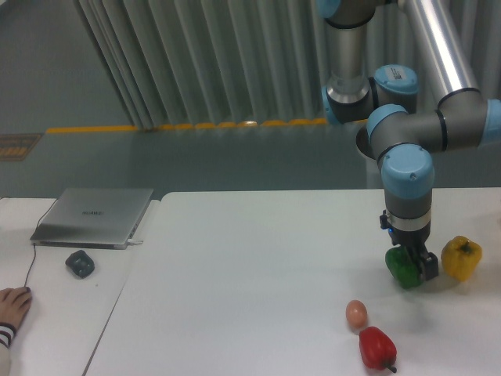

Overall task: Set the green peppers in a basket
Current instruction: 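Close the gripper on the green pepper's stem, then lift the green pepper and carry it out past the yellow pepper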

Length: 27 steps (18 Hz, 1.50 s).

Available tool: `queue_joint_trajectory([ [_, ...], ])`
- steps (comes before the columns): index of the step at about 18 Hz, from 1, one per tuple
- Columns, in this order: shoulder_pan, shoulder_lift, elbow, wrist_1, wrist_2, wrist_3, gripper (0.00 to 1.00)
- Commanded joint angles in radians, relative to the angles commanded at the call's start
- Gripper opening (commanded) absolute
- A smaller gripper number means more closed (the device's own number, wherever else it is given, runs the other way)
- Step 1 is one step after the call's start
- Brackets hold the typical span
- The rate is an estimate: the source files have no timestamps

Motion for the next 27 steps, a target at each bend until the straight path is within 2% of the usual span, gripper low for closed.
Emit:
queue_joint_trajectory([
  [3,0.0,0.002,0.003,-0.003,0.002,0.002,0.59],
  [4,0.0,0.003,0.009,-0.008,0.002,0.002,0.51],
  [6,0.002,0.005,0.014,-0.015,0.002,0.002,0.44],
  [9,0.005,0.015,0.023,-0.018,0.031,0.003,0.43],
  [13,0.014,0.017,0.081,-0.086,0.038,0.008,0.43],
  [18,0.046,0.041,0.103,-0.091,0.037,0.021,0.43],
  [21,0.084,0.061,0.104,-0.139,0.041,0.127,0.43],
  [23,0.112,0.077,0.104,-0.146,0.043,0.208,0.43],
  [27,0.141,0.095,0.109,-0.167,0.035,0.241,0.43],
])
